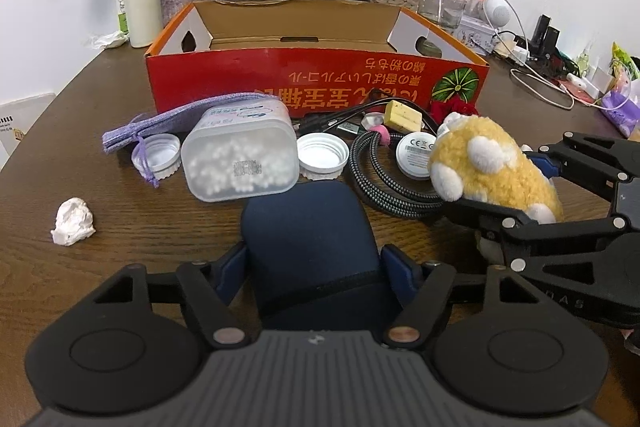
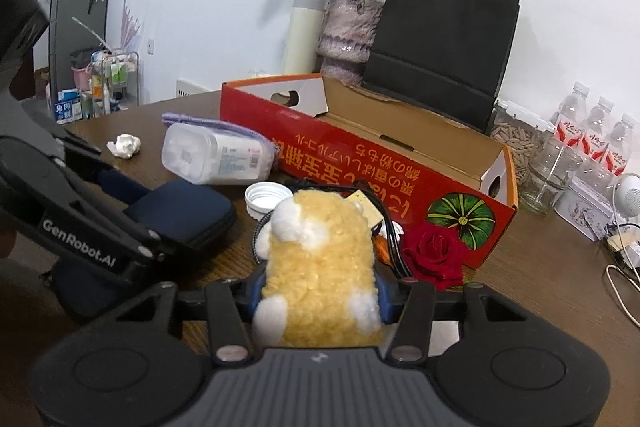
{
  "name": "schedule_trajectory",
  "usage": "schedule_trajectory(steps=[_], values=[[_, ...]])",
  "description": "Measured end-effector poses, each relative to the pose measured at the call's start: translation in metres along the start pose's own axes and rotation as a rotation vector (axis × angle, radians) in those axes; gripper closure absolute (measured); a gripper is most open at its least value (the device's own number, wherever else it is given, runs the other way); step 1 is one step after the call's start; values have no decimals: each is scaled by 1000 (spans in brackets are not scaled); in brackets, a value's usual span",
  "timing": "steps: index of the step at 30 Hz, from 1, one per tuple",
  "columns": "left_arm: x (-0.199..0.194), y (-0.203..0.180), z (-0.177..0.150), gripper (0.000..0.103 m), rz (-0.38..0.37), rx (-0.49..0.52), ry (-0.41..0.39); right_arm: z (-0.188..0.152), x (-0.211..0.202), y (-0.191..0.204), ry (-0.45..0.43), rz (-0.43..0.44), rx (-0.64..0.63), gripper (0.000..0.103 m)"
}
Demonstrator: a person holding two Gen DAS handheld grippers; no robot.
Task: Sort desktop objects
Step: 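Carry the navy case and plush sheep with both tools toward the cardboard box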
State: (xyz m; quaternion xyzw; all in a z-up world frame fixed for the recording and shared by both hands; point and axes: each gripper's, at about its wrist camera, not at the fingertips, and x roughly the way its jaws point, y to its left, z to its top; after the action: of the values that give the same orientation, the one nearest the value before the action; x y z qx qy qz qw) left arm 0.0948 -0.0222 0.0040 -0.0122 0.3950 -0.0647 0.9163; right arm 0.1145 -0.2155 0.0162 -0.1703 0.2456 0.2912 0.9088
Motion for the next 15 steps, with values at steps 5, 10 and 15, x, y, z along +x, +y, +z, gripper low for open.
schedule_trajectory(steps=[5,10,15], values=[[-11,2,-4,32,-13,-1,-27,0,-10,0,-25,-18,24,54],[-31,1,-5,35,-35,13,-90,3,-22,1,-64,-29,57,54],[-47,3,-3,37,-56,8,-143,11,-32,5,-106,-34,81,54]])
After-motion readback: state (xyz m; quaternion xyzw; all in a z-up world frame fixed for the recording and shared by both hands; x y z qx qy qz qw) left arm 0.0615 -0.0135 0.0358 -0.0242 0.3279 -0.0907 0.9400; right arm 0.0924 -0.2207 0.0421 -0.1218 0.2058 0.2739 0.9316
